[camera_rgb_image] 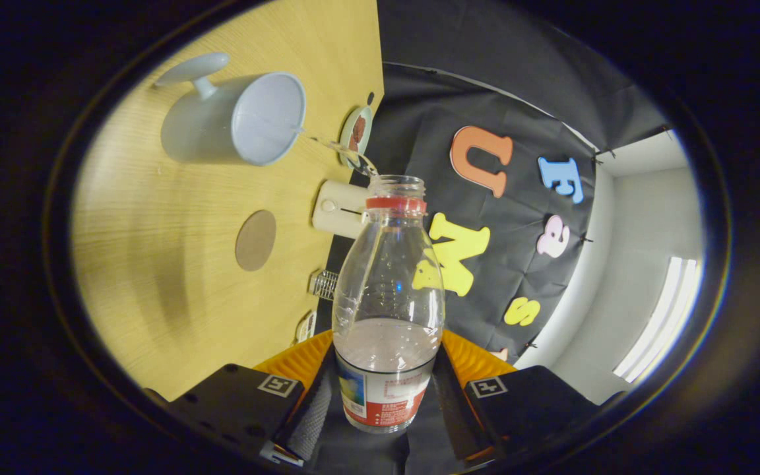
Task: Take the bottle from table, then pour the juice into the cup, finally place the bottle on the coaster
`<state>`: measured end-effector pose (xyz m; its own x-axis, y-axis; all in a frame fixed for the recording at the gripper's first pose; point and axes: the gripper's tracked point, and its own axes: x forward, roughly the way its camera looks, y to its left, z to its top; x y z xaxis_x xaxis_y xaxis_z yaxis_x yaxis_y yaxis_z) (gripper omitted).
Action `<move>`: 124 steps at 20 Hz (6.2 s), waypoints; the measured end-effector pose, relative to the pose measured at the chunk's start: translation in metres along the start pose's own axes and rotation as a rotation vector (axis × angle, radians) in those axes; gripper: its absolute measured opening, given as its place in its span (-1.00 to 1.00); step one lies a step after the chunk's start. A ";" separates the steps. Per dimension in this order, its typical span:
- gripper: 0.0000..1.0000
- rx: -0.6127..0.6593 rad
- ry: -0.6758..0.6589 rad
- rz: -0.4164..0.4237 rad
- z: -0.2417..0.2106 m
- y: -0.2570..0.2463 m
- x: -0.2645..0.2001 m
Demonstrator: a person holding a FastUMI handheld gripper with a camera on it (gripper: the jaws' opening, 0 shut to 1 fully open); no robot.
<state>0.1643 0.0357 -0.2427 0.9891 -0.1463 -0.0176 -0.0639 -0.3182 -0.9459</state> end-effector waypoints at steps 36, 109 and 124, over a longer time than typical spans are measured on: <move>0.59 -0.045 0.031 -0.023 -0.003 -0.015 -0.009; 0.58 -0.524 0.029 -0.250 0.039 -0.098 -0.027; 0.58 0.024 0.061 -0.154 0.023 -0.074 -0.030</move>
<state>0.1424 0.0854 -0.1797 0.9771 -0.1538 0.1474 0.0921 -0.3186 -0.9434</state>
